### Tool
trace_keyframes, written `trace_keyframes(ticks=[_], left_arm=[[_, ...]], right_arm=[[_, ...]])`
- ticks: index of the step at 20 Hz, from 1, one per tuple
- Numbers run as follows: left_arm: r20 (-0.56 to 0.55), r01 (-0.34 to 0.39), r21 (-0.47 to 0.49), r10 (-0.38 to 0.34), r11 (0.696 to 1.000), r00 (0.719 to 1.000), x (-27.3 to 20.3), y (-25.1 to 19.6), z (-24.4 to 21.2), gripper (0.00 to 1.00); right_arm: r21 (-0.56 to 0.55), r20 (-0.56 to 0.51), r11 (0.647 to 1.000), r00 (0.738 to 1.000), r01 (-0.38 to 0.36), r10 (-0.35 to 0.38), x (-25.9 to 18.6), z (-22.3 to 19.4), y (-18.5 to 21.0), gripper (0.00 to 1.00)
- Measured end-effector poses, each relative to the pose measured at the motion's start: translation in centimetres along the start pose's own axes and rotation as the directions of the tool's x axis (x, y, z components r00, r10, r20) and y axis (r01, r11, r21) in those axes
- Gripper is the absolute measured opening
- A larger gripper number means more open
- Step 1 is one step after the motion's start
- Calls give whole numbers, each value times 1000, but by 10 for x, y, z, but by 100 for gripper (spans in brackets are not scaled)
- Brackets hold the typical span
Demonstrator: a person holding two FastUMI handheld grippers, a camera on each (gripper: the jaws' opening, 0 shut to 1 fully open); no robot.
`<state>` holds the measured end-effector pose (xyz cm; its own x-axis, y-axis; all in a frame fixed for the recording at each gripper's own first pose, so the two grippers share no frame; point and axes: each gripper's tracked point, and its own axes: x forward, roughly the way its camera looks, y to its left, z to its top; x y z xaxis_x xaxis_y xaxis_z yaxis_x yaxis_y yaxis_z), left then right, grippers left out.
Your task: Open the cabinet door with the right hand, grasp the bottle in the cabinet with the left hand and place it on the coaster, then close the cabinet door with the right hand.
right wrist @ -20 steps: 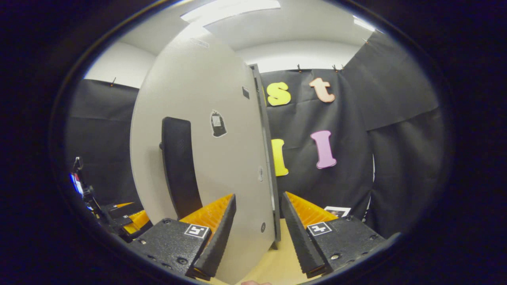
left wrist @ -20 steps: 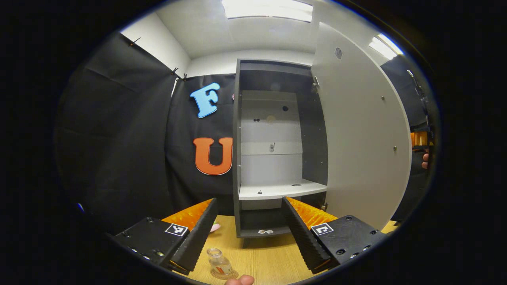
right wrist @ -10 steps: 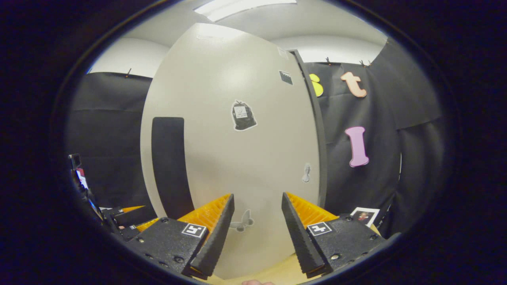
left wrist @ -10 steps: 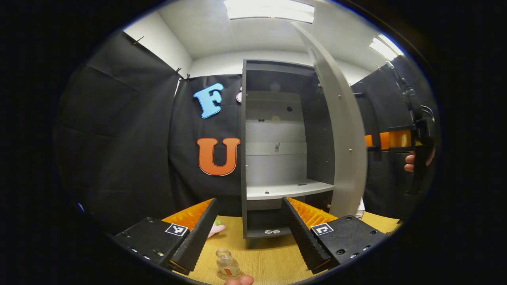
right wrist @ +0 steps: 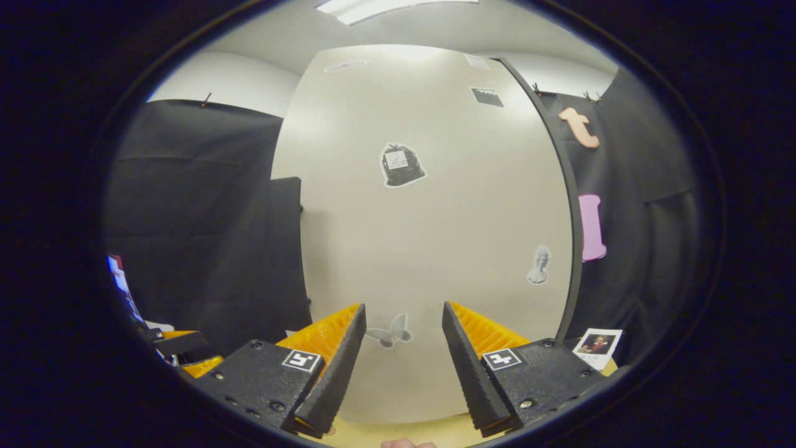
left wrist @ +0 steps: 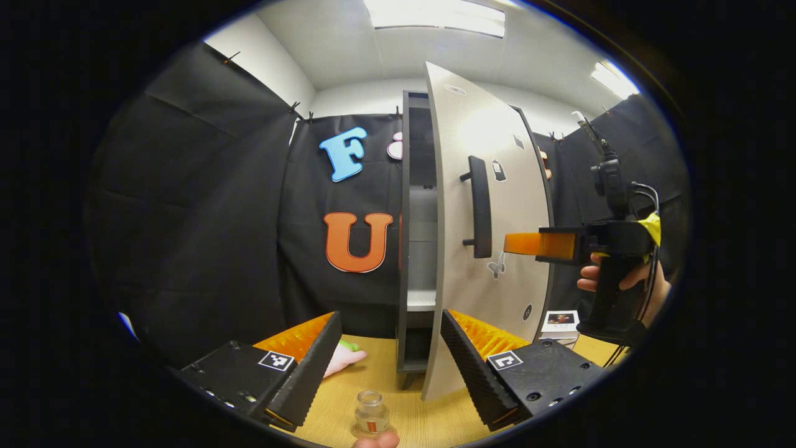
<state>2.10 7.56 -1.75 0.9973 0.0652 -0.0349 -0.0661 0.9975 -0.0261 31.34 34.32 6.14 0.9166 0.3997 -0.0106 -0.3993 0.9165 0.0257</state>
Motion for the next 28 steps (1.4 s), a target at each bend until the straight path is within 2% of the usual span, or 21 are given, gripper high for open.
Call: trace_keyframes(ticks=[4, 8, 10, 11, 12, 14, 18, 23, 28], left_arm=[[4, -6, 4, 6, 1000, 1000, -2, 1, -1, 97], [19, -5, 13, 5, 1000, 1000, -4, -10, -2, 97], [36, 4, 17, -4, 1000, 999, -10, -22, 2, 96], [50, 4, 21, -5, 1000, 999, -13, -28, 5, 96], [67, 8, 22, -9, 1000, 998, -15, -36, 8, 100], [72, 38, 21, -40, 999, 997, -19, -56, 7, 96], [32, 87, 1, -87, 996, 996, -32, -87, -8, 96], [14, 91, -1, -91, 996, 996, -41, -101, -14, 96], [23, 69, 10, -69, 998, 997, -45, -100, -10, 96]], right_arm=[[3, 7, 999, 999, 40, -40, -22, -6, -15, 81], [-33, 48, 990, 990, 137, -136, -75, -16, -44, 81], [-58, 69, 977, 977, 205, -201, -108, -24, -64, 81], [-63, 70, 970, 971, 234, -230, -125, -30, -73, 78], [-67, 63, 963, 964, 263, -259, -141, -37, -82, 84], [-62, 45, 941, 943, 333, -331, -177, -53, -106, 89], [-36, -17, 911, 912, 410, -411, -232, -83, -141, 89], [44, -17, 894, 895, 446, -445, -263, -86, -165, 89], [66, 3, 901, 903, 428, -429, -269, -77, -166, 89]])
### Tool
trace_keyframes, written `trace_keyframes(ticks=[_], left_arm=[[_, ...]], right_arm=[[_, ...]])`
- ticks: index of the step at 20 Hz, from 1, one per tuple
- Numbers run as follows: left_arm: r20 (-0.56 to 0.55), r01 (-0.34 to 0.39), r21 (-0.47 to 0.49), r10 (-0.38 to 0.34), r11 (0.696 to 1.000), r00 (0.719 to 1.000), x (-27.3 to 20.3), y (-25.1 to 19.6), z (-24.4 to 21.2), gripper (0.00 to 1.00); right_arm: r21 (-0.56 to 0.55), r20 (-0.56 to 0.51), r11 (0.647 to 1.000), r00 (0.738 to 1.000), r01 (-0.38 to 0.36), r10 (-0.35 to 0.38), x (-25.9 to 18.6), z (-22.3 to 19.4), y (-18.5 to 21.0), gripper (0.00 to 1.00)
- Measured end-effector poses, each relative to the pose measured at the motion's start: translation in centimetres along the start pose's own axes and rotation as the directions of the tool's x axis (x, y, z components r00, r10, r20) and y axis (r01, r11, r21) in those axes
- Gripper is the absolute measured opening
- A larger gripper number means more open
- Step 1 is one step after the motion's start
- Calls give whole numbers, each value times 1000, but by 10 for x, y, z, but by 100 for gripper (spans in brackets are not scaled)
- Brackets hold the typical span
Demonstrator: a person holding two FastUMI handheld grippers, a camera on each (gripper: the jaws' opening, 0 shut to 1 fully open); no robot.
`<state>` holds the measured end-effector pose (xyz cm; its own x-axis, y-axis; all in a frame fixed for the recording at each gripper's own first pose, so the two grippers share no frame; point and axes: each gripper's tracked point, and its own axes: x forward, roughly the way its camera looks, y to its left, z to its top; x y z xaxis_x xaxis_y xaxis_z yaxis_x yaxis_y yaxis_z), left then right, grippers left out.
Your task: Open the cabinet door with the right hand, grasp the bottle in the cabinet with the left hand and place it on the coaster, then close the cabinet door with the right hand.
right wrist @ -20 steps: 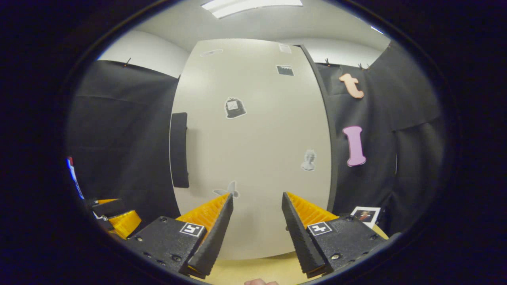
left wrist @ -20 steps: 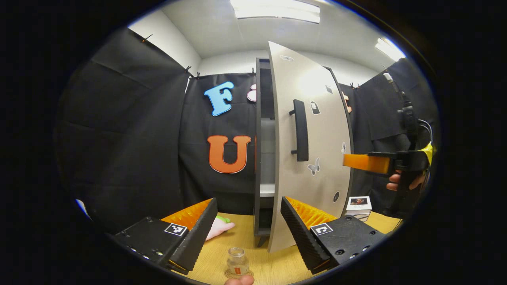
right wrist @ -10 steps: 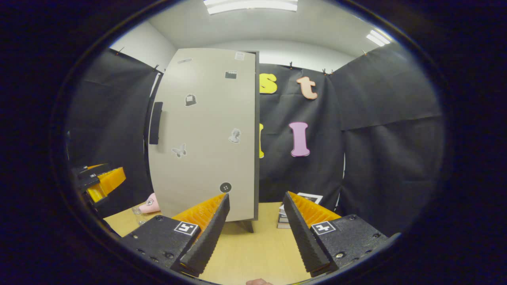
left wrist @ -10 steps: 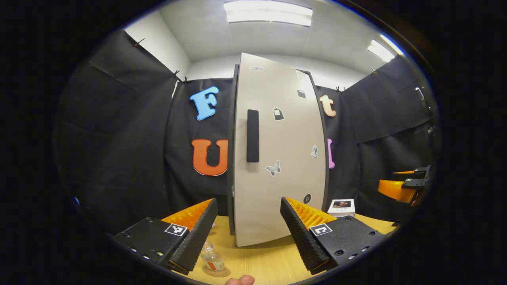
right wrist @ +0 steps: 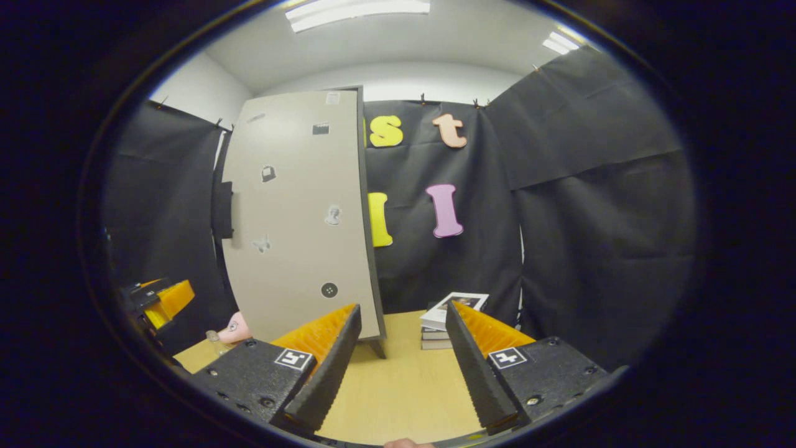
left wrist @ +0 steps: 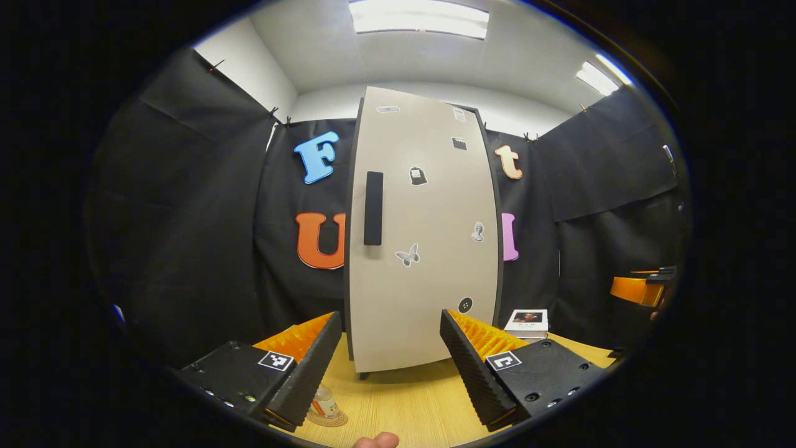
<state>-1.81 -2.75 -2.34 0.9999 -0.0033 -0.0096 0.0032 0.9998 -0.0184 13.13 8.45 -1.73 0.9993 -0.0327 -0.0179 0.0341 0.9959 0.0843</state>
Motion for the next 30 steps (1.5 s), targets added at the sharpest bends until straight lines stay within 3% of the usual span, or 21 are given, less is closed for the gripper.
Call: trace_keyframes(ticks=[9, 30], left_arm=[[9, -47, 8, 47, 999, 999, -12, 14, 3, 96], [7, -41, -2, 41, 999, 999, -18, 15, 3, 96]], right_arm=[[27, 13, 999, 999, -29, 29, -5, 14, 9, 88], [16, 35, 999, 998, -50, 50, -10, 26, 22, 88]])
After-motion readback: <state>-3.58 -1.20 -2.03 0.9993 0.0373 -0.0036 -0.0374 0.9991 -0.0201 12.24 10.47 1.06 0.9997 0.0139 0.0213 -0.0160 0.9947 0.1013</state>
